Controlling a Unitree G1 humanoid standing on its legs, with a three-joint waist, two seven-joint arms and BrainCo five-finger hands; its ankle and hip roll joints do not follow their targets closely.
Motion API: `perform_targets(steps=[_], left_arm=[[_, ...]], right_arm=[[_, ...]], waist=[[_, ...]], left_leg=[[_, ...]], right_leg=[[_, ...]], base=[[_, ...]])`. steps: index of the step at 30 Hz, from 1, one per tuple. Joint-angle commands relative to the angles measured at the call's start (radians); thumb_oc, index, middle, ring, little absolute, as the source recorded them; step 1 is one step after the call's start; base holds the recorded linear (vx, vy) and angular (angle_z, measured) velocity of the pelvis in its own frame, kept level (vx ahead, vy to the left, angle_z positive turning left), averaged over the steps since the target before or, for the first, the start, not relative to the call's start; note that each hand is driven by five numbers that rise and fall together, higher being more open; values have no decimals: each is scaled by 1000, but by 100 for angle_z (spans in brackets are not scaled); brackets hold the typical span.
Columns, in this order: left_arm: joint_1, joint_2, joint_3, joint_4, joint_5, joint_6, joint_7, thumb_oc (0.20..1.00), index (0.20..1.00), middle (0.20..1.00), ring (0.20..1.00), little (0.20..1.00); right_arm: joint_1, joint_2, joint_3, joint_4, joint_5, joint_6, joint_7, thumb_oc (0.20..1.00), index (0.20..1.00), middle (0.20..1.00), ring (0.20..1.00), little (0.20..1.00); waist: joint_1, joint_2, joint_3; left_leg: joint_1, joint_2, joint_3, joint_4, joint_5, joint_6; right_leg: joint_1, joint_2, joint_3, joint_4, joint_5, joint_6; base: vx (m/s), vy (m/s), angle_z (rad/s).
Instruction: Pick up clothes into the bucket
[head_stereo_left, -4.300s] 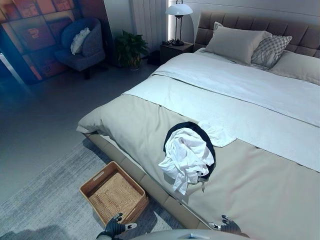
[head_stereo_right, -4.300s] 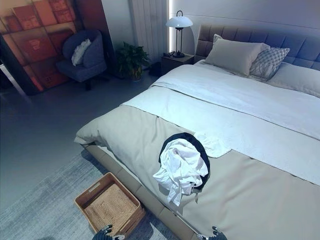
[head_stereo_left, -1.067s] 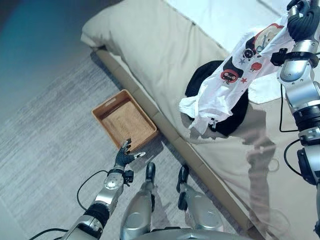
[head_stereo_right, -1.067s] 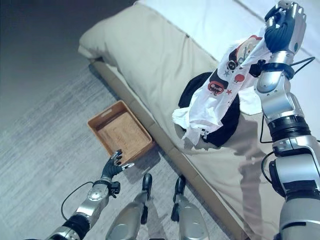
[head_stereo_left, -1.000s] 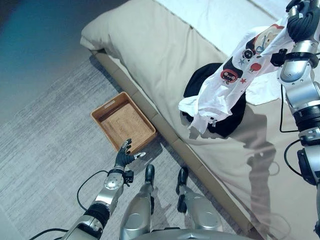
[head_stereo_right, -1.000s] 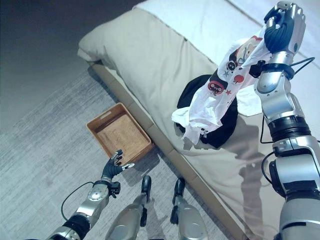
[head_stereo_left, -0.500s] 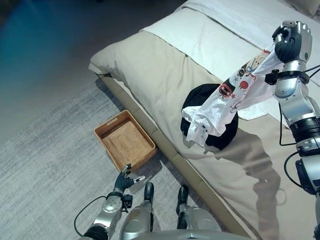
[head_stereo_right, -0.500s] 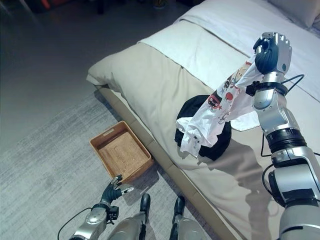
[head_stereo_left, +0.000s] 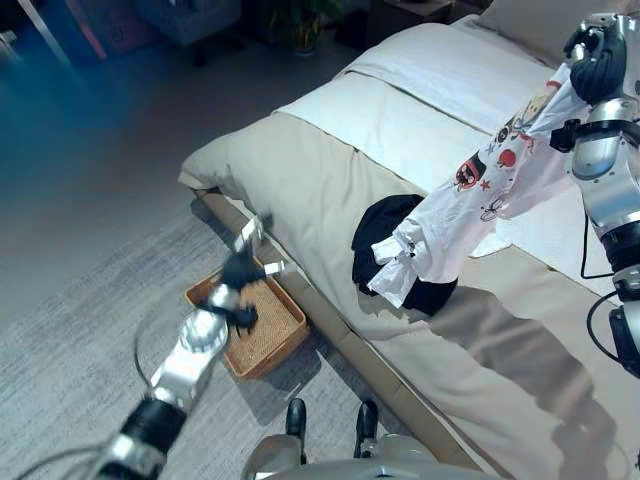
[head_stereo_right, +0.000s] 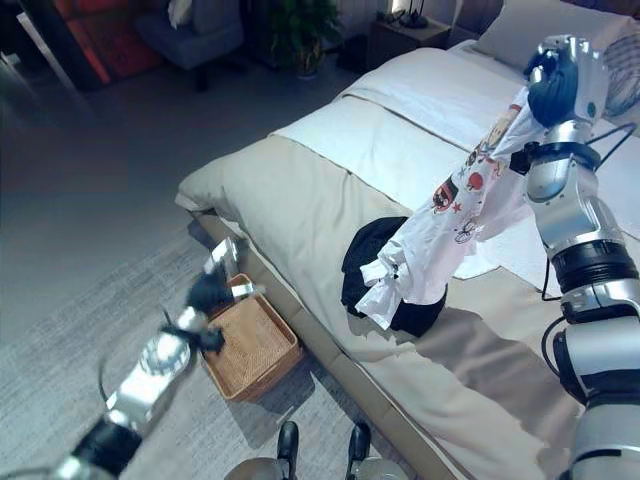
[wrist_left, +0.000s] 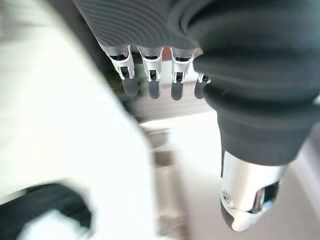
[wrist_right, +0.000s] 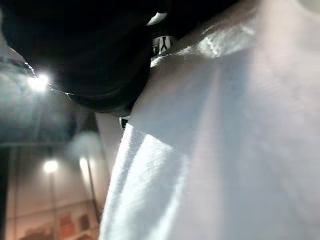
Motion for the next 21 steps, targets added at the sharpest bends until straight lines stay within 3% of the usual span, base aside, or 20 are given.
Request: perform_targets(steps=[1,8,14,21], left_arm=[[-131,5,-64,7,43,-30,45,1000,1000,1000,1000,1000],[-427,-40,-190,149,121,-7,96,1000,1000,1000,1000,1000],[-530,-64,-288,207,107,8,68,1000,1000,1000,1000,1000],[-594,-154,-381,334,115,34,42,1000,1000,1000,1000,1000]], right_arm=[[-115,-46,52,-120,64,-26,51,200,200,200,200,200],[-45,-37,66,-324,205,-76,189,200,200,200,200,200],[-54,-30,122,-442,296,-96,267,200,200,200,200,200],[-63,17,150,-606,391,-138,330,200,200,200,200,200]], waist=[[-13,-69,-86],[-45,-64,-100],[-58,-59,-106],[-68,-52,-109]], left_leg=[[57,13,50,11,-93,-19],[77,20,74,10,-98,-19],[93,25,94,11,-100,-20],[104,27,105,10,-98,-21]], right_leg=[[69,-71,0,10,-56,107],[71,-65,23,9,-52,108],[76,-61,40,6,-48,108],[85,-59,43,4,-47,110]], base=[[21,-20,-11],[3,-11,-11],[-9,-7,-16],[-2,-1,-3]])
